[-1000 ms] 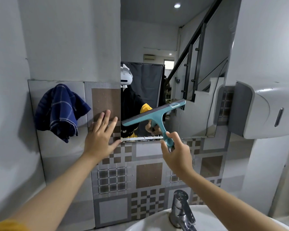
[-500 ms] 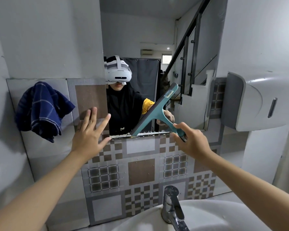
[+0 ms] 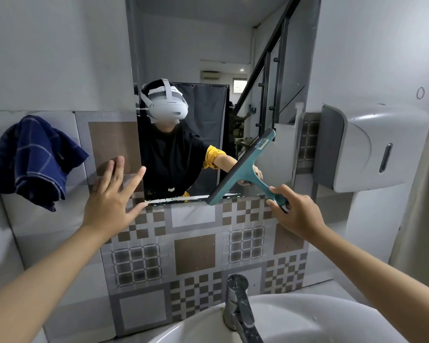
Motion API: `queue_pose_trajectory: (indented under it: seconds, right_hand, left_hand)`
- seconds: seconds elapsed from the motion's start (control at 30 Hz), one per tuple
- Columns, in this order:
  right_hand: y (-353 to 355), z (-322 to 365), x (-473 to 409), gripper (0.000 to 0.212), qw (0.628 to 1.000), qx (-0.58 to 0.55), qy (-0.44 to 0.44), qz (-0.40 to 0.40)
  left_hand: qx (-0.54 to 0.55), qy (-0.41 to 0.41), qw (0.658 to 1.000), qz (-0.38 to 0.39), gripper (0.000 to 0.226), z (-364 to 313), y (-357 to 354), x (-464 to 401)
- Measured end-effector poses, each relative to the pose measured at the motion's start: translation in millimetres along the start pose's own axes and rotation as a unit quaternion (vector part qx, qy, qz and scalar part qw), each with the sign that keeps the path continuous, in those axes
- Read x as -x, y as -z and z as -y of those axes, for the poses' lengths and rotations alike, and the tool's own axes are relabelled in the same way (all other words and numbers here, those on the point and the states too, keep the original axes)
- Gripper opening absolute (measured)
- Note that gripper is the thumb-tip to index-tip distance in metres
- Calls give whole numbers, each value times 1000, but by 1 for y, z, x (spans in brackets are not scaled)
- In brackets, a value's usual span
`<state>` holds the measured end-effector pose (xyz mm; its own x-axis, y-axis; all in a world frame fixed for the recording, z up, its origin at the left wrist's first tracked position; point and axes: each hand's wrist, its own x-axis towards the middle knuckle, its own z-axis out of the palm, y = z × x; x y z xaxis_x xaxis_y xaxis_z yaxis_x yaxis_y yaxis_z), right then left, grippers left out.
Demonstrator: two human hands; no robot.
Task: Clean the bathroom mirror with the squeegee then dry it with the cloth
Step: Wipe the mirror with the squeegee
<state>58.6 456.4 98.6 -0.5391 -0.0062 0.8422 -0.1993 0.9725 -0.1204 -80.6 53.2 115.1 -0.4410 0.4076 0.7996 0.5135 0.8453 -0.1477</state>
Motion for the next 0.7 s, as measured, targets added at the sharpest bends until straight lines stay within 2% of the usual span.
queue_pose_trajectory:
  seconds: [0.27, 0.57, 0.7]
  right_hand:
    - [13, -28, 15, 32, 1000, -7, -16, 15]
    - [4, -22, 40, 24, 985, -116, -129, 16]
    - [-1, -6, 49, 21, 958, -185, -220, 21]
  left_hand:
    - [-4, -3, 1000, -2, 82, -1, 0, 0]
    - [7, -10, 1000, -9, 77, -1, 1, -1]
    - [11, -6, 1000, -8, 80, -1, -1, 0]
